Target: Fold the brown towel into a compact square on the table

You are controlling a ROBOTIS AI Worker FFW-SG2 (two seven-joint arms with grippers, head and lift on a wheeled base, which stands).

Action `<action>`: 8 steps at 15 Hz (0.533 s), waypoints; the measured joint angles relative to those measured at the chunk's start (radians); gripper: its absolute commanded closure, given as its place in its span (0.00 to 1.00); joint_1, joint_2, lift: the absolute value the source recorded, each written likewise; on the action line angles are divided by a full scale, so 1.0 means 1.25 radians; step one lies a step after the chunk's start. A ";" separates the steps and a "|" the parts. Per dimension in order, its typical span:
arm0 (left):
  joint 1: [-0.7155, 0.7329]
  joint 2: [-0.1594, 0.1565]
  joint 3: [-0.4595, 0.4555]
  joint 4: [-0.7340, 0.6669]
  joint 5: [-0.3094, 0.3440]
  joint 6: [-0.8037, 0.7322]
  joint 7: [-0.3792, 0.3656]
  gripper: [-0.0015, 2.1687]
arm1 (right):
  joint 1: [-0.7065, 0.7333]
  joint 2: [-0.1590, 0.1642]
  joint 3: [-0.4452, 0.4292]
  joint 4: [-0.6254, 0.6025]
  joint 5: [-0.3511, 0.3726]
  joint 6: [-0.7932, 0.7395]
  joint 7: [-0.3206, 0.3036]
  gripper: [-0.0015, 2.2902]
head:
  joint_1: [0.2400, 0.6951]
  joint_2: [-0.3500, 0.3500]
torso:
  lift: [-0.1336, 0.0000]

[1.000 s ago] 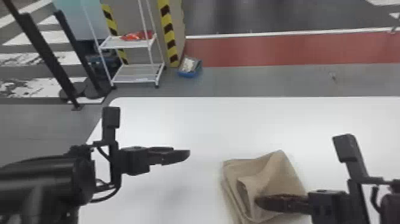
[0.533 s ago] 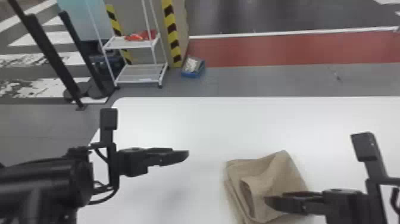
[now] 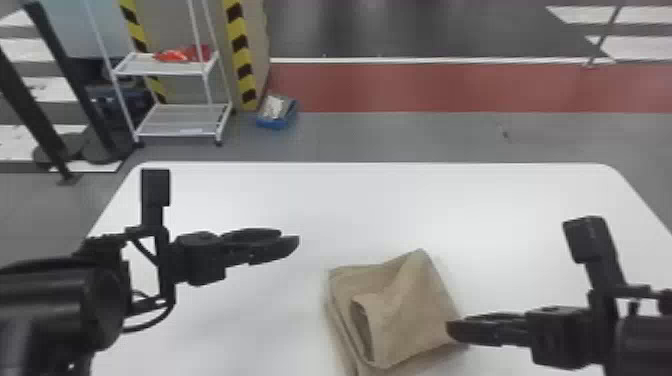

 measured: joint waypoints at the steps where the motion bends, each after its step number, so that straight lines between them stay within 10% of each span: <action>1: -0.017 0.000 -0.025 0.030 -0.008 -0.013 0.009 0.84 | 0.009 -0.001 0.002 -0.001 0.009 0.000 0.000 0.86 | 1.00 0.43 | 0.07; 8: -0.109 -0.004 -0.121 0.251 -0.076 -0.128 -0.026 0.84 | 0.039 -0.009 0.027 -0.014 0.033 -0.084 0.000 0.86 | 1.00 0.37 | 0.07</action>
